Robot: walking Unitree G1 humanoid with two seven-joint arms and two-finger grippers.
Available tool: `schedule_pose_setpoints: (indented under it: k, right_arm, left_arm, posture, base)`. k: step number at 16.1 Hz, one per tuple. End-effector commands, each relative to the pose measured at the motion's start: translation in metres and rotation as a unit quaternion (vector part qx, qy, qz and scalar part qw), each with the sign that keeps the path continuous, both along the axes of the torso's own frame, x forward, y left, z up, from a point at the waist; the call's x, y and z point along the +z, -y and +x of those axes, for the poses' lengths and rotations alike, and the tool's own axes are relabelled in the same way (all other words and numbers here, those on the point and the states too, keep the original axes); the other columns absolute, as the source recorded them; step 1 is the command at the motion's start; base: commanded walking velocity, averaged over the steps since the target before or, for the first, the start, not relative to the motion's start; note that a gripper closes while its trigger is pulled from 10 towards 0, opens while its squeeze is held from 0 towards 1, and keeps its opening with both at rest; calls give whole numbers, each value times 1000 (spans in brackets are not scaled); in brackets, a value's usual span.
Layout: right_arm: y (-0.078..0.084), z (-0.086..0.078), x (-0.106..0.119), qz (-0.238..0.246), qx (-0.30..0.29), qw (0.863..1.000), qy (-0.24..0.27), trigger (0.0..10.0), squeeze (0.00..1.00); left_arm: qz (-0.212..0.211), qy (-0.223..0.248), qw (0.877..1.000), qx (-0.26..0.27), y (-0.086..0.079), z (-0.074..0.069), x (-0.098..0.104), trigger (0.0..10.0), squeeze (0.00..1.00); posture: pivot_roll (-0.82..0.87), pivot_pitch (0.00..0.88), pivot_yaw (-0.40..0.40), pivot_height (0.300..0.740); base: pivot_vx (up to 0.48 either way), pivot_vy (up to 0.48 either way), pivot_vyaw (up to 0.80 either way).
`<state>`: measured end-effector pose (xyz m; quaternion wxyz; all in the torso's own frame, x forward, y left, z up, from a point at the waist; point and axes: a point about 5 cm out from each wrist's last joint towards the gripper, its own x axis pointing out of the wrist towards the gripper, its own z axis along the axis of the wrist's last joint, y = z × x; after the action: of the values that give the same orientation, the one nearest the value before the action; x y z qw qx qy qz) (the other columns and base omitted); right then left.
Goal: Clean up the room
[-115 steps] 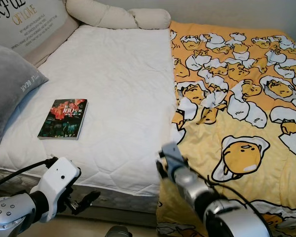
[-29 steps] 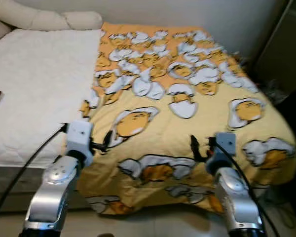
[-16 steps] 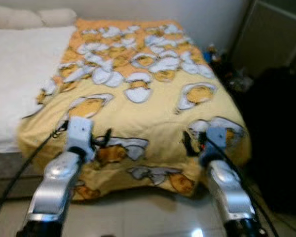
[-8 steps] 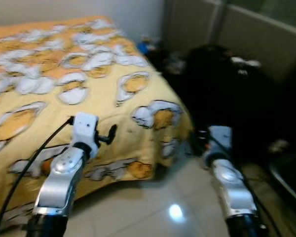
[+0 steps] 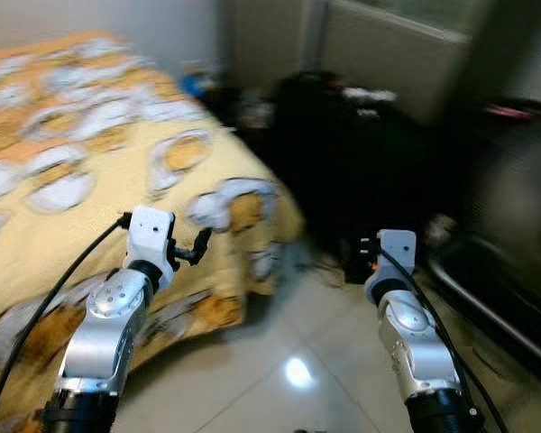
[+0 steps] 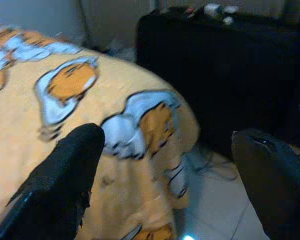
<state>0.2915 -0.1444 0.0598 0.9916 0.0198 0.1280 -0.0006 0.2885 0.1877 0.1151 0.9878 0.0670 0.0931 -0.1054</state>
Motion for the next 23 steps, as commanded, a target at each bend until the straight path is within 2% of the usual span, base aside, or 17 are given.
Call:
schedule_pose_setpoints:
  k: [1,5,7,14,17,23]
  right_arm:
    - [2,3,4,-2,-3,1000,9,10000,0]
    - [1,4,5,-20,1,1000,14,10000,0]
    - [-1,5,5,-10,9,1000,8,10000,0]
    - [-4,4,6,5,26,1000,11,10000,0]
    - [-7,3,6,6,40,999,13,10000,0]
    - [-10,-1,6,-11,68,997,25,10000,0]
  left_arm:
    - [-5,7,1000,-3,1,2,4,10000,0]
    - [-5,6,1000,-2,-1,4,4,10000,0]
    - [-5,5,1000,-2,-2,4,3,10000,0]
    - [-7,2,1000,6,-5,4,2,10000,0]
    - [-5,0,1000,14,-12,3,1,10000,0]
    - [-5,6,1000,14,-15,-1,-2,10000,0]
  posture:
    - [91,0,4,740]
    - [91,0,8,740]
    - [91,0,8,740]
    - [84,0,11,740]
    - [84,0,9,740]
    - [89,0,2,740]
  base:
    - [322,0,0]
    - [322,0,-600]
    - [321,0,-306]
    - [323,0,-800]
    - [319,0,-800]
    - [49,0,0]
